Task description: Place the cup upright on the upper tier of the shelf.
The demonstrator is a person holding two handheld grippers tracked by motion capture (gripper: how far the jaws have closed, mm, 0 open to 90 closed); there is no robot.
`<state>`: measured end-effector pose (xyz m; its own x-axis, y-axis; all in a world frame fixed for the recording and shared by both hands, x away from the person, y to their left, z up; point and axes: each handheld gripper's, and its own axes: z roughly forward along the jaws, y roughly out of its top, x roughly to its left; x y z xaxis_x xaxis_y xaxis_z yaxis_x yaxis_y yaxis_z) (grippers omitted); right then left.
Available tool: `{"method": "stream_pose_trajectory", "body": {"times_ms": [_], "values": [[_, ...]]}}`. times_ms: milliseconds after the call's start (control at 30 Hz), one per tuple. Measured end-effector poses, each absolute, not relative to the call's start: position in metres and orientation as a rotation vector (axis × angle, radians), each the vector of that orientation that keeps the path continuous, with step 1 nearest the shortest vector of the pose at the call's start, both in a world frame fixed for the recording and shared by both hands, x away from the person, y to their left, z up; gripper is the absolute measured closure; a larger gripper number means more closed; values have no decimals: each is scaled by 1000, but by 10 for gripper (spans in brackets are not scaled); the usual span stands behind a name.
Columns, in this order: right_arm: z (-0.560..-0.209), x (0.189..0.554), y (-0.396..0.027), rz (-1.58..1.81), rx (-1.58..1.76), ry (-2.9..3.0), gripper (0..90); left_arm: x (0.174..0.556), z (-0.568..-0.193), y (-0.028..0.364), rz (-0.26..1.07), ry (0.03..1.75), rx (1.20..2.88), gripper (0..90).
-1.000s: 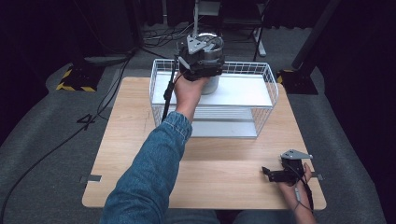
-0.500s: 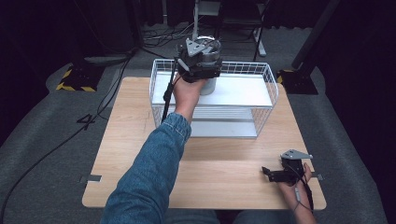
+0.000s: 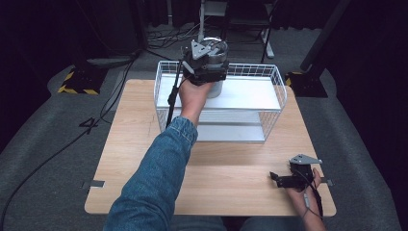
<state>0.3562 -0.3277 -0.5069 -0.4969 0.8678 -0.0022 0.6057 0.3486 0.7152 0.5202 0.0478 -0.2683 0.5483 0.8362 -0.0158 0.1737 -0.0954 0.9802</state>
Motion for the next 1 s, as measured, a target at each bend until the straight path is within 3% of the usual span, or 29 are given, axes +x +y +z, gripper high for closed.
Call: {"method": "stream_pose_trajectory", "body": {"times_ms": [133,1000], "values": [[-507,356,-328,939,1294,2235,5,522,-269,47,705,895,1598,0],[-507,356,-328,940,1294,2235,5,503,-264,63,650,871,1584,0]]}}
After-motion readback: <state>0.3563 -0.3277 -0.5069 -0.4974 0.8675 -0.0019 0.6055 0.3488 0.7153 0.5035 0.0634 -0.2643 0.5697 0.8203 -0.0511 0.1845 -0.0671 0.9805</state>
